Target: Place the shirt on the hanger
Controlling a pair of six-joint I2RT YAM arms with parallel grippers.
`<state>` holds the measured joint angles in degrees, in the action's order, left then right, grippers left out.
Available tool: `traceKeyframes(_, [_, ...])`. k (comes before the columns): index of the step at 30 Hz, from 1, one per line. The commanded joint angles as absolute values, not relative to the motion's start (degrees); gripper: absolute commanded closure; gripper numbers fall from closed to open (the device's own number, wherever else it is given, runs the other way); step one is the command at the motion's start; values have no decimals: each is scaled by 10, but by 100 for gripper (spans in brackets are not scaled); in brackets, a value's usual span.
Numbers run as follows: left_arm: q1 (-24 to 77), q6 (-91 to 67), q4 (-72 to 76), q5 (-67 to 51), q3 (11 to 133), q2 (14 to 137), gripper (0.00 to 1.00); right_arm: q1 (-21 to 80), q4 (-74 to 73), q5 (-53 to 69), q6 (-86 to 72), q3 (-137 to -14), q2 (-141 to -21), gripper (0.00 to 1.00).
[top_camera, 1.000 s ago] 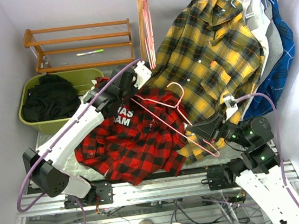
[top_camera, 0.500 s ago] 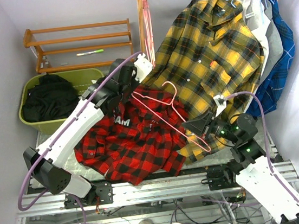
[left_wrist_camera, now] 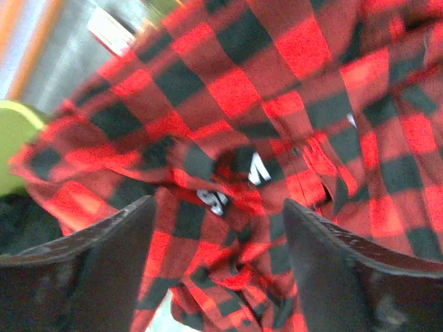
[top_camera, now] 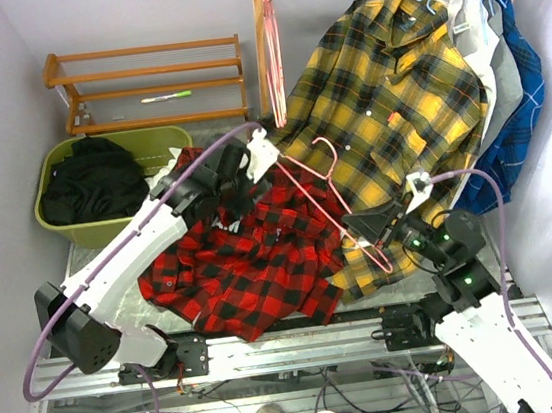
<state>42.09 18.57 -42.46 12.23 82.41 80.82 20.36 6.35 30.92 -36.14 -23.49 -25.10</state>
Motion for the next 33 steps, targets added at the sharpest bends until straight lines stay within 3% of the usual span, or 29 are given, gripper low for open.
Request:
traceKeyframes(1, [418,160,-467,72,737,768,1,204,-58,245,-315,-278,-204,100])
traceKeyframes(13, [410,178,-284,185,571,754,1,204,-29,239,-331,-286,-211,100])
traceKeyframes(17, [409,189,-207,237,535,760,20,204,-15,236,-338,-275,-204,100])
traceKeyframes(21, [409,182,-165,246,524,773,21,204,29,251,-359,-256,-213,100])
traceKeyframes(26, [409,185,-148,231,527,793,45,204,47,258,-370,-240,-222,100])
traceKeyframes(29, [409,188,-131,234,524,806,73,204,47,262,-370,-236,-224,100])
traceKeyframes(30, [409,189,-125,241,523,810,87,204,47,265,-370,-234,-225,100])
traceKeyframes(31, [409,190,-122,247,523,812,92,204,47,267,-371,-233,-226,100])
traceKeyframes(33, [409,197,-126,252,533,810,93,204,47,279,-370,-233,-227,100])
